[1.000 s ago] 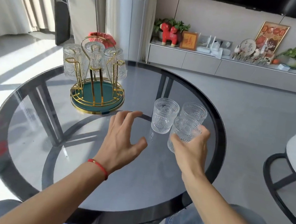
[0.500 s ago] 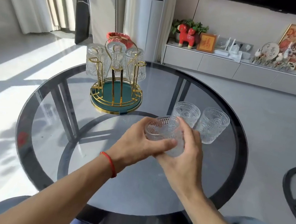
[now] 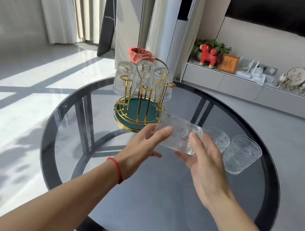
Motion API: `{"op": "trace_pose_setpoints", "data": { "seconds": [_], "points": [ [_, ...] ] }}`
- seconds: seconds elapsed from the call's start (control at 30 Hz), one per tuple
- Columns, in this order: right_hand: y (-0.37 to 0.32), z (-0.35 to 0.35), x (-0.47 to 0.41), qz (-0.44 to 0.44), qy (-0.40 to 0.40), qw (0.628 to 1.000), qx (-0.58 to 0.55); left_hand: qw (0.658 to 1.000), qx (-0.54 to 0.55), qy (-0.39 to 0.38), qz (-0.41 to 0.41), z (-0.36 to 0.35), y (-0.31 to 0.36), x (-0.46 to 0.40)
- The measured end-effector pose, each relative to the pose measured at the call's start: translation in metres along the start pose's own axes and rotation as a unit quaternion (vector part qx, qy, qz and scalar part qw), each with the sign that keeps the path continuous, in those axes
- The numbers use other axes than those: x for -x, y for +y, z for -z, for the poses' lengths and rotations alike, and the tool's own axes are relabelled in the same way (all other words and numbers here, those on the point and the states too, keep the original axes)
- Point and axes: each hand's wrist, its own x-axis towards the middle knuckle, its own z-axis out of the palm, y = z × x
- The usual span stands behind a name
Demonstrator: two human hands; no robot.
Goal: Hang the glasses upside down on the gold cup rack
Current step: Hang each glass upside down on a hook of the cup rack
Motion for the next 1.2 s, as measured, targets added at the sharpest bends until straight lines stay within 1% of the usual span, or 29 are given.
{"op": "trace_pose_setpoints", "data": {
  "seconds": [0.07,0.1,0.13,0.2,0.23,0.27,0.33,0.4,0.47,0.57,0.7,0.77,0.83,0.93,1.03,1.2],
  "points": [
    [-0.012,-0.001,-0.010,0.036,0.027,0.998,0.050,0.994,-0.097,-0.001,-0.044,0.014,-0.008,-0.006],
    [-0.018,-0.002,-0.017,0.066,0.055,0.992,0.088,0.982,-0.172,0.019,-0.069,0.021,-0.014,-0.010],
    [-0.024,-0.004,-0.026,0.102,0.082,0.983,0.125,0.958,-0.267,0.045,-0.093,0.028,-0.022,-0.016],
    [-0.039,-0.007,-0.046,0.160,0.133,0.960,0.187,0.876,-0.458,0.091,-0.121,0.042,-0.041,-0.029],
    [-0.047,-0.009,-0.057,0.177,0.150,0.949,0.212,0.840,-0.521,0.099,-0.115,0.047,-0.051,-0.034],
    [-0.056,-0.012,-0.069,0.189,0.160,0.941,0.232,0.817,-0.558,0.104,-0.102,0.049,-0.060,-0.037],
    [-0.071,-0.019,-0.091,0.204,0.160,0.930,0.259,0.795,-0.589,0.115,-0.088,0.050,-0.073,-0.043],
    [-0.083,-0.028,-0.110,0.213,0.154,0.921,0.287,0.775,-0.612,0.126,-0.092,0.048,-0.079,-0.046],
    [-0.092,-0.037,-0.122,0.223,0.147,0.912,0.309,0.767,-0.621,0.130,-0.094,0.047,-0.079,-0.047],
    [-0.100,-0.053,-0.127,0.256,0.136,0.901,0.323,0.767,-0.621,0.131,-0.095,0.048,-0.079,-0.047],
    [-0.107,-0.089,-0.125,0.321,0.058,0.885,0.333,0.769,-0.621,0.124,-0.086,0.046,-0.078,-0.046],
    [-0.109,-0.112,-0.128,0.338,0.028,0.874,0.348,0.768,-0.624,0.118,-0.083,0.047,-0.078,-0.045],
    [-0.110,-0.134,-0.133,0.334,0.006,0.869,0.365,0.766,-0.626,0.115,-0.084,0.048,-0.078,-0.045],
    [-0.101,-0.156,-0.141,0.305,-0.022,0.867,0.395,0.768,-0.623,0.115,-0.088,0.048,-0.078,-0.044],
    [-0.086,-0.168,-0.146,0.288,-0.039,0.864,0.411,0.767,-0.625,0.117,-0.088,0.047,-0.077,-0.044],
    [-0.062,-0.179,-0.153,0.267,-0.052,0.848,0.454,0.765,-0.627,0.116,-0.086,0.047,-0.075,-0.044]
  ]
}}
